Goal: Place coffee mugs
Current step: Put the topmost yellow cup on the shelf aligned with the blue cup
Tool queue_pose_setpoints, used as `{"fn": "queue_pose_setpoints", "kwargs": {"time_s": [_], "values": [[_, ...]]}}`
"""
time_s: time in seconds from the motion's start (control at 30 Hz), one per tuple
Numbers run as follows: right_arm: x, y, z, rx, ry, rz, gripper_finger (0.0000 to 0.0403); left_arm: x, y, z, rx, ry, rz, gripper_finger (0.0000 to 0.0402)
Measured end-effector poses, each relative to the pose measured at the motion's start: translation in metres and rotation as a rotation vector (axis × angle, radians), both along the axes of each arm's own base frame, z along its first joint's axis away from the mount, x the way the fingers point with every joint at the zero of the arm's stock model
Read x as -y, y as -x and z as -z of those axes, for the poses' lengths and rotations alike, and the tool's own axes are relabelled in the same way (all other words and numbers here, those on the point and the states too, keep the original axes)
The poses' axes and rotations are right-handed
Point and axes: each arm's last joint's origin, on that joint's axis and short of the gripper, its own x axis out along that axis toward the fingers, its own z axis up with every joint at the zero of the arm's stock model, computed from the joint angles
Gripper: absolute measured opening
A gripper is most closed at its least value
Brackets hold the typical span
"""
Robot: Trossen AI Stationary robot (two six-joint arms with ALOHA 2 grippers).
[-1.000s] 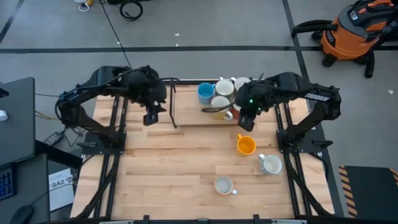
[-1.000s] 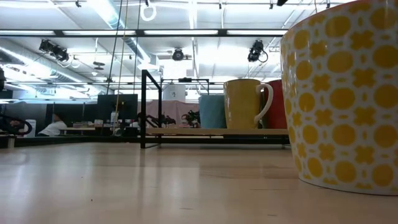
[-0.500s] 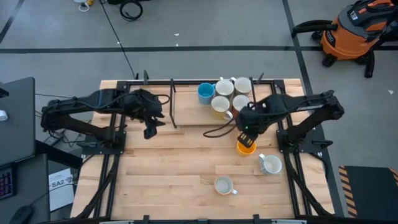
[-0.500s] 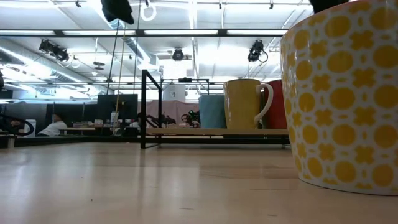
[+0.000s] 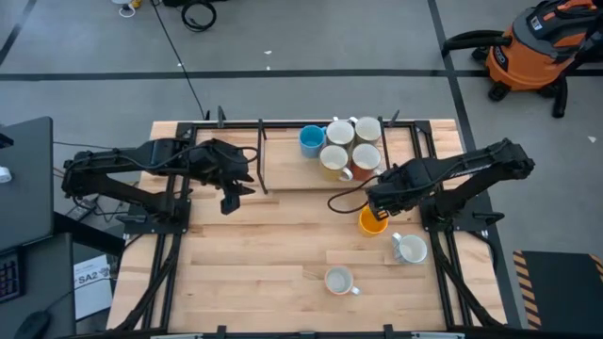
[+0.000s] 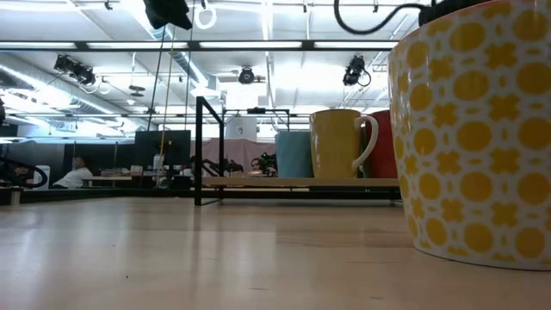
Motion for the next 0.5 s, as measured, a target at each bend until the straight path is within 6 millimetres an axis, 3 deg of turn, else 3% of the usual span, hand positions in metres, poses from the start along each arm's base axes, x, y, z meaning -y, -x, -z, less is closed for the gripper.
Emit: {"fn": "queue_pose_setpoints", "kwargs": {"time_s": [0.23, 0.5], "values": [[-0.002, -0.007, 0.027, 0.049, -0.017, -0.004, 0.0117, 0.0, -0.001, -0.001, 0.009, -0.001, 0.001, 0.0164], [-0.001, -0.005, 0.042, 0.028, -0.019, -0.003, 0.0117, 0.0, -0.001, -0.001, 0.009, 0.001, -0.002, 0.0164]]}}
